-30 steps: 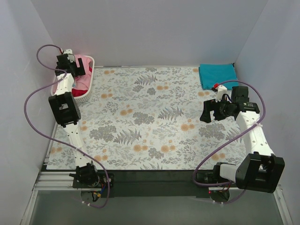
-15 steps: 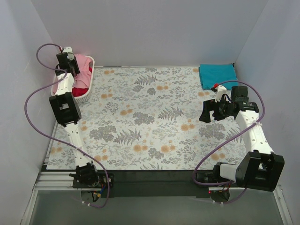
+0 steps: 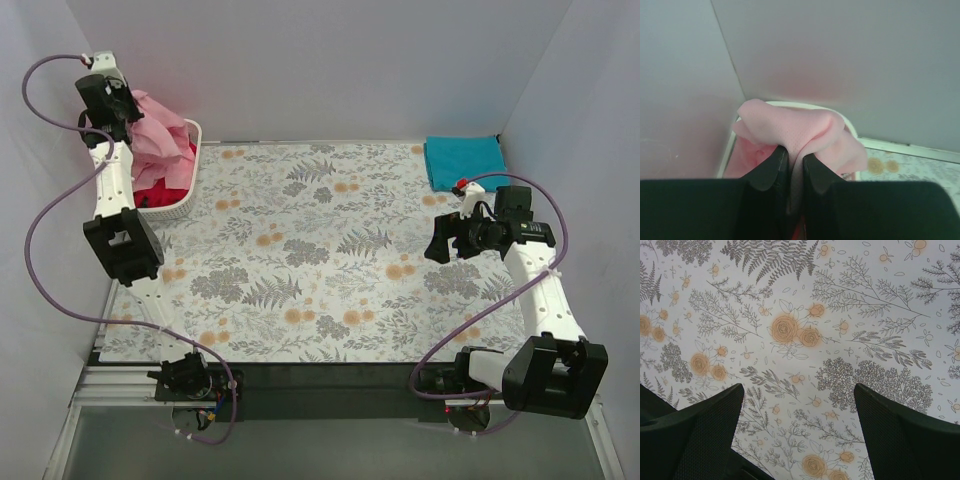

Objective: Fold and stack the t-shirts
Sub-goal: Move the tshirt to the center of the board

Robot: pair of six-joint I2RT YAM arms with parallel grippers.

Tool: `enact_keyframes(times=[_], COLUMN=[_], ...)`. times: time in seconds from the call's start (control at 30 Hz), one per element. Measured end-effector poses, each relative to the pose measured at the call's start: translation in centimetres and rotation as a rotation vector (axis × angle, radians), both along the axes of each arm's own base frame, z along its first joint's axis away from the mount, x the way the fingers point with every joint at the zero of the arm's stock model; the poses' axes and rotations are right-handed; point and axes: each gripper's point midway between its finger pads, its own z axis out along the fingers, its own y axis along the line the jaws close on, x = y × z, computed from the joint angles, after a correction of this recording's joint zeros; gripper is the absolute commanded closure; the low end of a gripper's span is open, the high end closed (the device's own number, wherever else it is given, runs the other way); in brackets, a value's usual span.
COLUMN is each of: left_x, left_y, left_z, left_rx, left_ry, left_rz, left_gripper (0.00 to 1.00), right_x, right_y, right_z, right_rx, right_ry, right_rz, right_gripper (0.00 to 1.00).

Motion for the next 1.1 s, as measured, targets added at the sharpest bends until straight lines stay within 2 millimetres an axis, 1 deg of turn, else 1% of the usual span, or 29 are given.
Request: enact_keyframes(times=[0.13, 0.27, 0.43, 0.47, 0.53, 0.63, 0.7, 0.73, 0.77, 0.8, 0.87, 0.9, 0.93, 0.97, 1.0, 1.03, 1.07, 1.1], left_x=[-1.5, -4.2, -9.9, -11.5, -14.2, -18.5, -20.6, -21.5, -22.4, -23.0, -23.6, -23.9, -24.0, -24.1, -24.1, -24.2, -24.6, -24.8], left_y=[-1.9, -5.3, -11.0, -12.4, -14.4, -17.2, -18.5, -19.2, -19.9, -20.6, -21.5, -22.0, -22.5, -22.9, -23.4, -23.9, -24.4, -24.8], left_z=[5.5, 11.9, 21.2, 23.4, 26.8, 30.9, 32.3, 32.6, 32.4, 31.7, 29.6, 27.6, 25.2, 22.8, 19.9, 16.6, 14.3, 11.1], left_rx=[-0.049, -0.109, -0.157, -0.161, -0.166, -0.177, -0.194, -0.206, -0.226, -0.252, -0.305, -0.342, -0.385, -0.421, -0.461, -0.510, -0.540, -0.569], left_ry=[-0.083, -0.180, -0.322, -0.362, -0.425, -0.501, -0.525, -0.528, -0.516, -0.493, -0.435, -0.388, -0.329, -0.273, -0.209, -0.127, -0.070, 0.004], left_rz=[-0.068, -0.174, -0.340, -0.375, -0.436, -0.531, -0.585, -0.617, -0.648, -0.675, -0.723, -0.741, -0.762, -0.783, -0.804, -0.827, -0.843, -0.853], left_gripper=[1.00, 1.00, 1.00, 1.00, 1.00, 1.00, 1.00, 1.00, 1.00, 1.00, 1.00, 0.93, 0.58, 0.30, 0.02, 0.02, 0.02, 0.02], right_x=[-0.1, -0.2, -0.2, -0.2, -0.2, -0.3, -0.3, -0.3, -0.3, -0.3, -0.3, -0.3, -0.3, -0.3, -0.3, -0.3, -0.3, -0.4], right_y=[0.1, 0.2, 0.3, 0.4, 0.4, 0.4, 0.4, 0.4, 0.4, 0.4, 0.4, 0.4, 0.4, 0.4, 0.4, 0.4, 0.4, 0.5], right_z=[0.4, 0.6, 0.7, 0.7, 0.7, 0.8, 1.0, 1.1, 1.1, 1.2, 1.2, 1.2, 1.2, 1.2, 1.2, 1.2, 1.2, 1.2], right_rx=[0.004, 0.008, 0.017, 0.019, 0.022, 0.023, 0.023, 0.022, 0.022, 0.022, 0.022, 0.022, 0.022, 0.022, 0.022, 0.022, 0.023, 0.024], right_ry=[-0.014, -0.022, -0.021, -0.021, -0.019, -0.022, -0.029, -0.032, -0.034, -0.035, -0.035, -0.035, -0.035, -0.035, -0.035, -0.035, -0.035, -0.035], right_rz=[0.003, 0.007, 0.008, 0.007, 0.005, 0.003, 0.002, 0.003, 0.003, 0.003, 0.002, 0.002, 0.002, 0.003, 0.003, 0.003, 0.003, 0.004], right_gripper=[0.03, 0.03, 0.03, 0.03, 0.03, 0.03, 0.03, 0.03, 0.03, 0.03, 0.03, 0.03, 0.03, 0.03, 0.03, 0.03, 0.02, 0.02])
